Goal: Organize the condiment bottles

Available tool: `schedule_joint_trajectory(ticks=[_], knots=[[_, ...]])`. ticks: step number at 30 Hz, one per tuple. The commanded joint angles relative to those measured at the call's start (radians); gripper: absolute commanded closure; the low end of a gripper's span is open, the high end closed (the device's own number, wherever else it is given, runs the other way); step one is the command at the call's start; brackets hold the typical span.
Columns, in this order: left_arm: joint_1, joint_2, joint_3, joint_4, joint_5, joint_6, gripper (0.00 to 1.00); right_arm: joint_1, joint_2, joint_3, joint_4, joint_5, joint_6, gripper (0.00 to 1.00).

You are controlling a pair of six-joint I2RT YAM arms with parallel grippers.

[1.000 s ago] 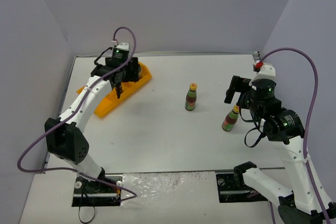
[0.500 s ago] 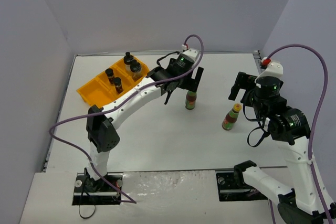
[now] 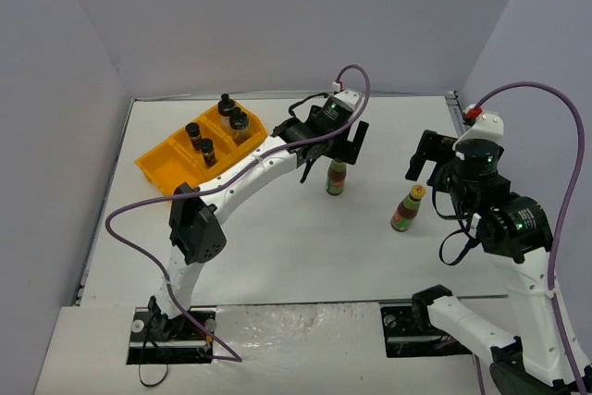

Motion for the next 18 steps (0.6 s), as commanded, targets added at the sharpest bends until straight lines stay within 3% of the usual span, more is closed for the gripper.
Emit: schedule_joint_trajectory(ticks=[1,18], knots=[[-0.003,0.003,0.064,0.031,0.005,0.0,0.13,-0.007,-0.008,0.019,0.022,0.024,-0.001,0.0],[0.001,0.069,-0.004,0.092,0.016,-0.021,0.13,-0.007,-0.009,-0.01,0.023,0.038,-0.017,0.0]])
